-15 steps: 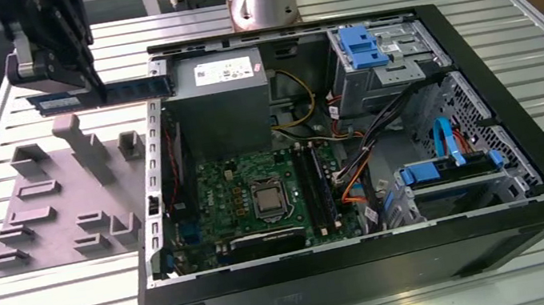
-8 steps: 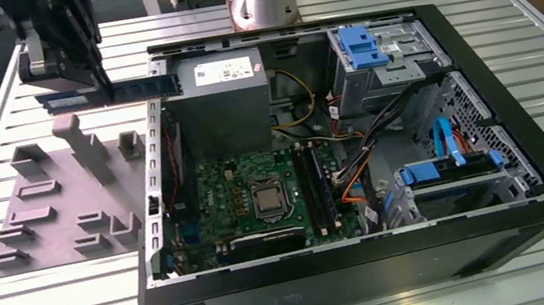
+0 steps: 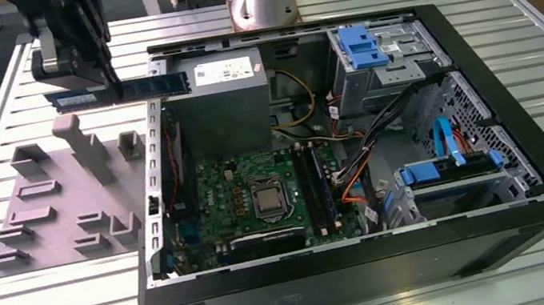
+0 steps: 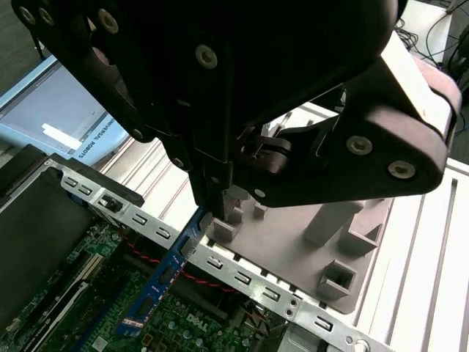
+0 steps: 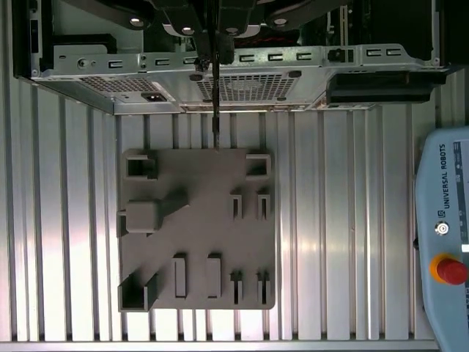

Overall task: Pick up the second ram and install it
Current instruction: 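Pick up the second ram and move it above second insertion slot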

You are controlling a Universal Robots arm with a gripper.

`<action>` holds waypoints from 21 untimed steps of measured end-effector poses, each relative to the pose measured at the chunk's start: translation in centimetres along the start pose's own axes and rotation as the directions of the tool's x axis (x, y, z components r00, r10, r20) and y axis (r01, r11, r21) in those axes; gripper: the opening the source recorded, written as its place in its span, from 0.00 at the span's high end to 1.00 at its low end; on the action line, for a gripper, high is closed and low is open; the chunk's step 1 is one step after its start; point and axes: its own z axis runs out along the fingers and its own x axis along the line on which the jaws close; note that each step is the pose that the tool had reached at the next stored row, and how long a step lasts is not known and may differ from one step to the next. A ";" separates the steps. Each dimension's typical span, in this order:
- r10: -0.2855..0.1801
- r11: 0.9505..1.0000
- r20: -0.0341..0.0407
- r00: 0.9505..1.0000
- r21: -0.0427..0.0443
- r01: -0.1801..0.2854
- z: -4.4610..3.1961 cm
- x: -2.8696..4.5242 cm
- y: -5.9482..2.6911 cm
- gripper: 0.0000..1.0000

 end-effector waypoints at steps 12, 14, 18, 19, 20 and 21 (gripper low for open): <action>0.000 1.000 0.000 1.000 0.000 0.000 0.00 -0.05 -1.29 0.86; 0.000 1.000 0.000 1.000 0.000 0.000 -0.01 -0.06 -1.53 0.86; 0.000 1.000 0.000 1.000 0.000 0.000 0.00 -0.07 -2.00 0.86; 0.000 1.000 0.000 1.000 0.000 0.000 0.00 -0.08 -2.11 0.86; 0.000 1.000 0.000 1.000 0.000 0.000 -0.01 -0.08 -2.23 0.86; 0.000 1.000 0.000 1.000 0.000 0.000 -0.01 -0.09 -2.34 0.86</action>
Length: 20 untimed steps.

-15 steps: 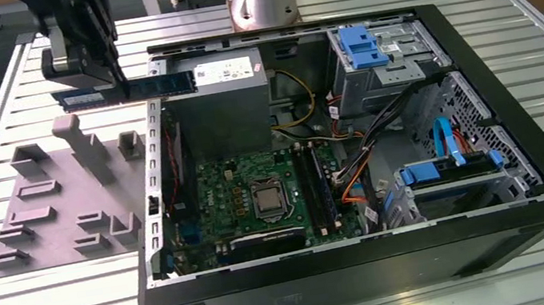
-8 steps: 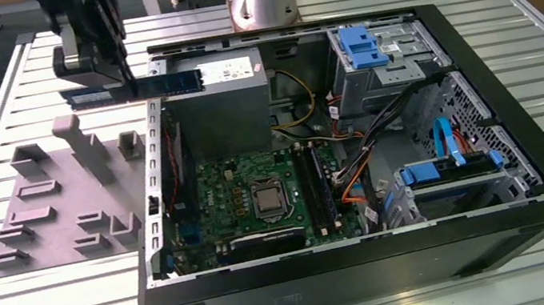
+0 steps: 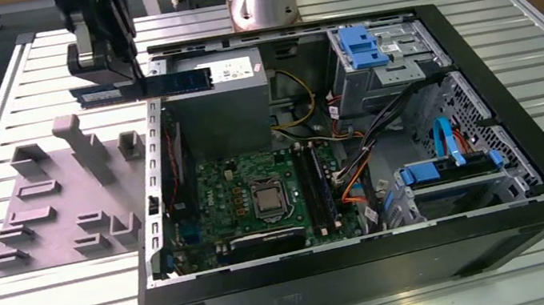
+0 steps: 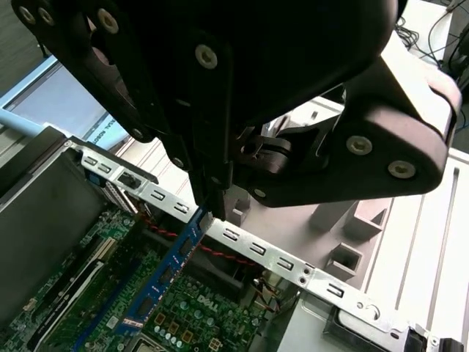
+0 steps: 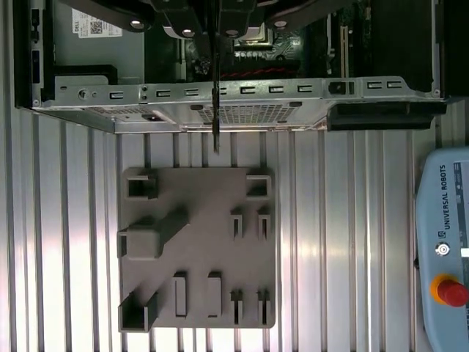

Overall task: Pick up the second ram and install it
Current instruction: 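Pick up the second ram and move it above second insertion slot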

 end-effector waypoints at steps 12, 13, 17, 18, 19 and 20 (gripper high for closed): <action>0.000 1.000 0.000 1.000 0.000 0.000 0.00 -0.05 -1.48 0.86; 0.000 1.000 0.000 1.000 0.000 0.000 -0.01 -0.06 -1.62 0.86; 0.000 1.000 0.000 1.000 0.000 0.000 -0.01 -0.08 -2.19 0.86; 0.000 1.000 0.000 1.000 0.000 0.000 -0.01 -0.08 -2.33 0.86; 0.000 1.000 0.000 1.000 0.000 0.000 -0.01 -0.09 -2.47 0.86; 0.000 1.000 0.000 1.000 0.000 0.000 -0.01 -0.10 -2.61 0.86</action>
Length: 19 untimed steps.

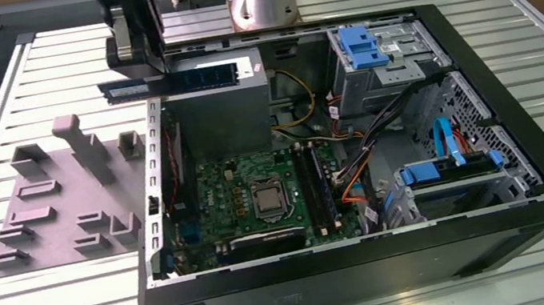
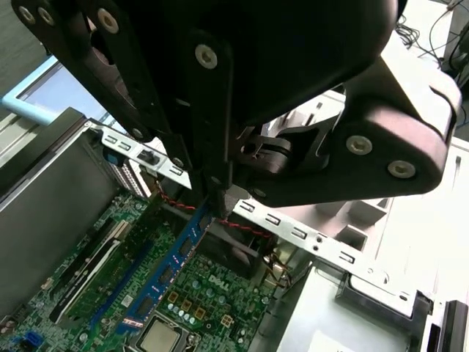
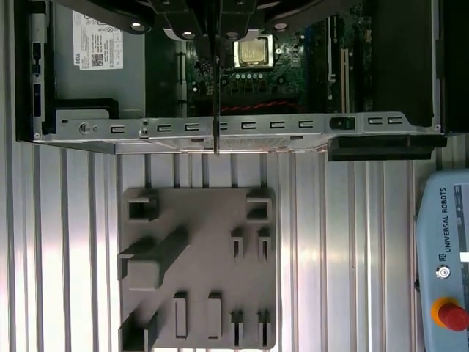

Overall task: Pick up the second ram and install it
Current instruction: 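Pick up the second ram and move it above second insertion slot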

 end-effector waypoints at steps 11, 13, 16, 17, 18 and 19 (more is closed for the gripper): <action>0.000 1.000 0.000 1.000 0.000 0.000 -0.01 -0.05 -1.44 0.86; 0.000 1.000 0.000 1.000 0.000 0.000 -0.01 -0.06 -1.69 0.86; 0.000 1.000 0.000 1.000 0.000 0.000 -0.01 -0.07 -2.03 0.86; 0.000 1.000 0.000 1.000 0.000 0.000 -0.01 -0.08 -2.15 0.86; 0.000 1.000 0.000 1.000 0.000 0.000 -0.01 -0.08 -2.27 0.86; 0.000 1.000 0.000 1.000 0.000 0.000 -0.01 -0.09 -2.41 0.86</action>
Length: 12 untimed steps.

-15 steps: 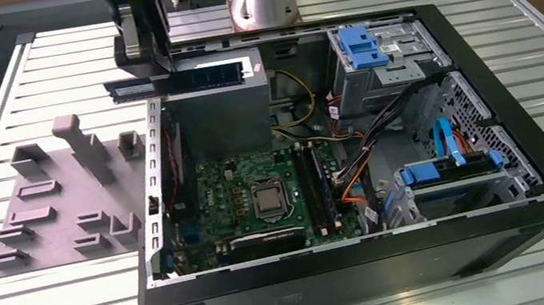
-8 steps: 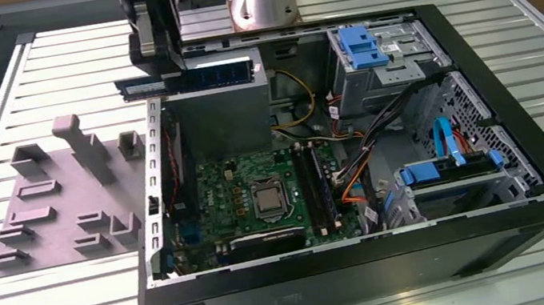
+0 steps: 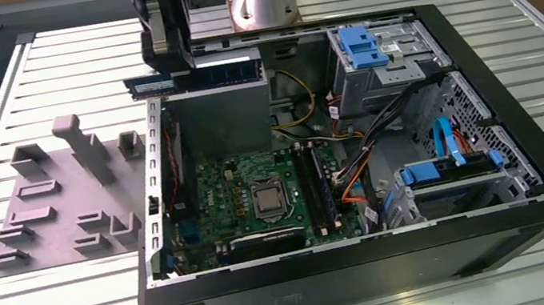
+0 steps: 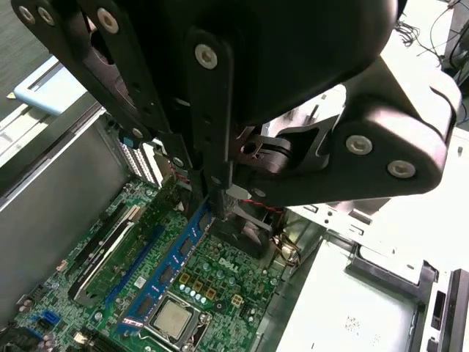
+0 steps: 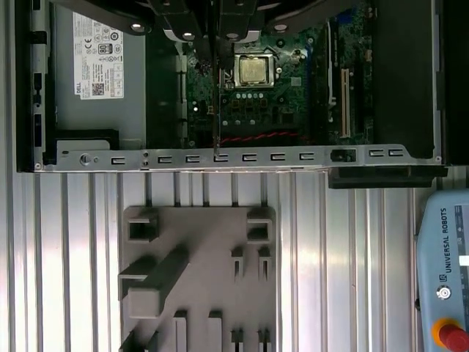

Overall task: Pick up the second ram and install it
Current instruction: 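Pick up the second ram and move it above second insertion slot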

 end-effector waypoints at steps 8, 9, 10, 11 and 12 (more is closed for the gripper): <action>0.000 1.000 0.000 1.000 0.000 0.000 -0.01 -0.04 -1.07 0.86; 0.000 1.000 0.000 1.000 0.000 0.000 -0.01 -0.05 -1.21 0.86; 0.000 1.000 0.000 1.000 0.000 0.000 0.00 -0.05 -1.34 0.86; 0.000 1.000 0.000 1.000 0.000 0.000 -0.01 -0.05 -1.48 0.86; 0.000 1.000 0.000 1.000 0.000 0.000 -0.01 -0.06 -1.62 0.86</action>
